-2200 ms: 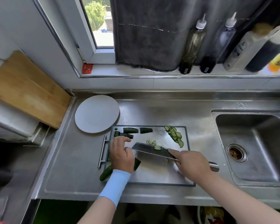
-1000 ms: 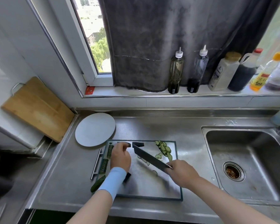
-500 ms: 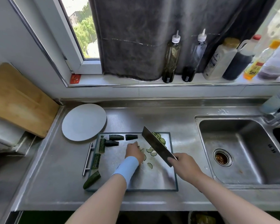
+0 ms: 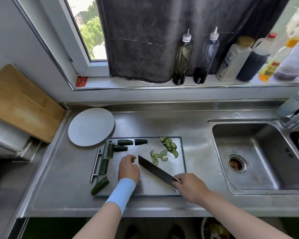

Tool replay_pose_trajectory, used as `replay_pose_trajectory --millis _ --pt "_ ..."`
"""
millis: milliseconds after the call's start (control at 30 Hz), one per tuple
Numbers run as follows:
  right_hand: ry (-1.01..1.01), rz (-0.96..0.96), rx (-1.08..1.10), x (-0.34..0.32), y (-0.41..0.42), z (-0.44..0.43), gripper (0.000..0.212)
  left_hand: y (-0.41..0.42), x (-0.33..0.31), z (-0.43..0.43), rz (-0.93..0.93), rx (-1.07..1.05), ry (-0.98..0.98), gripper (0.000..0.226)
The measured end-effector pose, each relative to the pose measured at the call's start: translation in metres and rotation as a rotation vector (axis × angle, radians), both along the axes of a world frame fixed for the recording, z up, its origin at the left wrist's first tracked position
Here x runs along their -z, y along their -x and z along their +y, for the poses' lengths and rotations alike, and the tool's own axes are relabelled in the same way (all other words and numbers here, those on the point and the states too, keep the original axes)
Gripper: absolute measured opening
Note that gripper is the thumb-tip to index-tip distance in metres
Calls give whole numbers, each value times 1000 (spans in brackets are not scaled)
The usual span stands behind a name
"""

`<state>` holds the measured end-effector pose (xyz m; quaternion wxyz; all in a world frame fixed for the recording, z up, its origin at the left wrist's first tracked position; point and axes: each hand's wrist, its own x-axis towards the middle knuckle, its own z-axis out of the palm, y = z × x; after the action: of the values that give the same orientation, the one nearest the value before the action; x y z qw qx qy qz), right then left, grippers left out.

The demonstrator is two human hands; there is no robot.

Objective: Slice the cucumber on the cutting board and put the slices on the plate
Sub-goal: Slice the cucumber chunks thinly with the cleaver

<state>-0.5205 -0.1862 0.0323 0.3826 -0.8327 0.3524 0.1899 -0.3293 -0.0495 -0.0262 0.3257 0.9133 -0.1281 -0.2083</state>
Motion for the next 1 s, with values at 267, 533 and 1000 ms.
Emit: replay_pose_trajectory --millis 267,533,1000 --pt "159 -3 95 4 -9 -23 33 5 8 32 -108 12 -141 37" --pt "153 -88 24 0 -29 -1 32 14 17 52 -80 84 -17 31" --pt "138 -89 -139 13 -61 38 26 -5 36 52 -390 371 97 11"
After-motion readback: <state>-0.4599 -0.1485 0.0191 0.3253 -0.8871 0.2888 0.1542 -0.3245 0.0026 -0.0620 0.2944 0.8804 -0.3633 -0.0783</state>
